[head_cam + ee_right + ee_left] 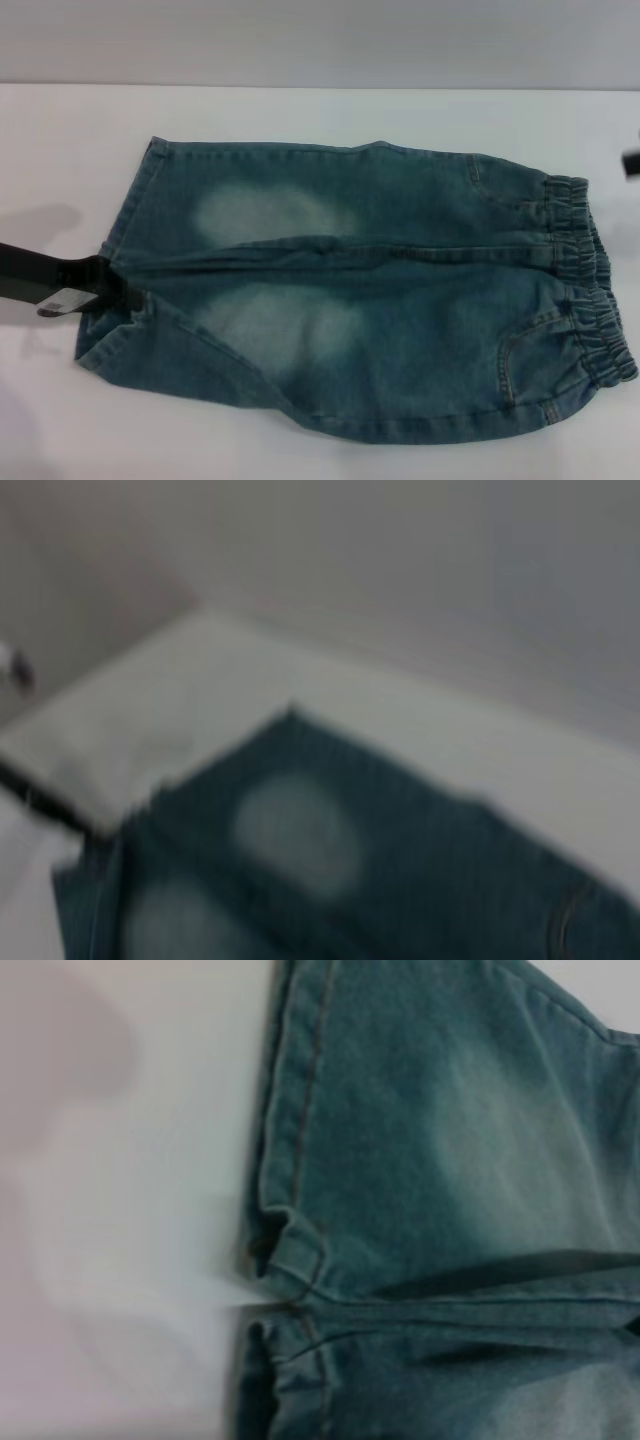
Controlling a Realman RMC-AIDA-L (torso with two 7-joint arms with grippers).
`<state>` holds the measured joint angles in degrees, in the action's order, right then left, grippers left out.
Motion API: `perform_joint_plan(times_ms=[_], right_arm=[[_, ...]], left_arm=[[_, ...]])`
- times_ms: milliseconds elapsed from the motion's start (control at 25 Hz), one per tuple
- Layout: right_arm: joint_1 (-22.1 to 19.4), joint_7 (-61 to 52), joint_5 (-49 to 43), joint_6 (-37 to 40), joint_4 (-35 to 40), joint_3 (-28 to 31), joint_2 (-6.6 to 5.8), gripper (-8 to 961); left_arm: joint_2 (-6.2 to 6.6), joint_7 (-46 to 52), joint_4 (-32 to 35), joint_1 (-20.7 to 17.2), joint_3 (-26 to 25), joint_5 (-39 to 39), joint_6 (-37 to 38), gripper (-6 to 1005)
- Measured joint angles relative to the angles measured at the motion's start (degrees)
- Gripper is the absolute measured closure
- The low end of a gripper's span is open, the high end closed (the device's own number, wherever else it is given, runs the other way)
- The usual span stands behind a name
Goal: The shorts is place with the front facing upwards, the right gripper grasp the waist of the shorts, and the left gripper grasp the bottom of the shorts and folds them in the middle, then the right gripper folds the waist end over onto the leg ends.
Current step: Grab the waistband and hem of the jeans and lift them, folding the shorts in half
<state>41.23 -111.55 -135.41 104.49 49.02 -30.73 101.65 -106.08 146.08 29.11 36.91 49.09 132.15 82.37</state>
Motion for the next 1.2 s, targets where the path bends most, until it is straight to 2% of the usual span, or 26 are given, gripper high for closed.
perform_joint_plan(times_ms=[200,240,400,560,600,840,1200], right_arm=[[1.2,-0.1,-4.5,0.2,-1.8,-7.3,0.34,203],[1.5,-0.1,-5.4,0.1,-2.4,-8.8,0.48,203],[3.0,-0.1,-10.0,-1.1,-4.7,-14.1,1.88,203],[3.9,0.1,-15.2,-2.4,-5.6,-15.7,3.77,204],[4.0,0.1,-16.5,-2.7,-5.6,-15.9,4.20,204],[4.8,-0.2,-23.6,-3.9,-5.7,-16.2,5.90,203],[5.4,0.2,-25.8,-4.1,-7.3,-21.2,6.72,203]], left_arm=[[-0.02,0.0,0.0,0.3,0.0,0.0,0.2,978],[0.13,0.0,0.5,1.4,-0.9,0.0,1.9,978],[0.13,0.0,0.5,1.4,-0.9,0.0,1.9,978],[0.24,0.0,1.2,1.9,-2.1,-0.1,3.1,978],[0.58,-0.1,1.4,3.0,-4.9,-0.2,4.5,978],[0.67,0.2,1.4,3.5,-5.1,0.1,4.4,979],[0.72,0.5,1.2,3.7,-4.6,0.2,3.7,979]])
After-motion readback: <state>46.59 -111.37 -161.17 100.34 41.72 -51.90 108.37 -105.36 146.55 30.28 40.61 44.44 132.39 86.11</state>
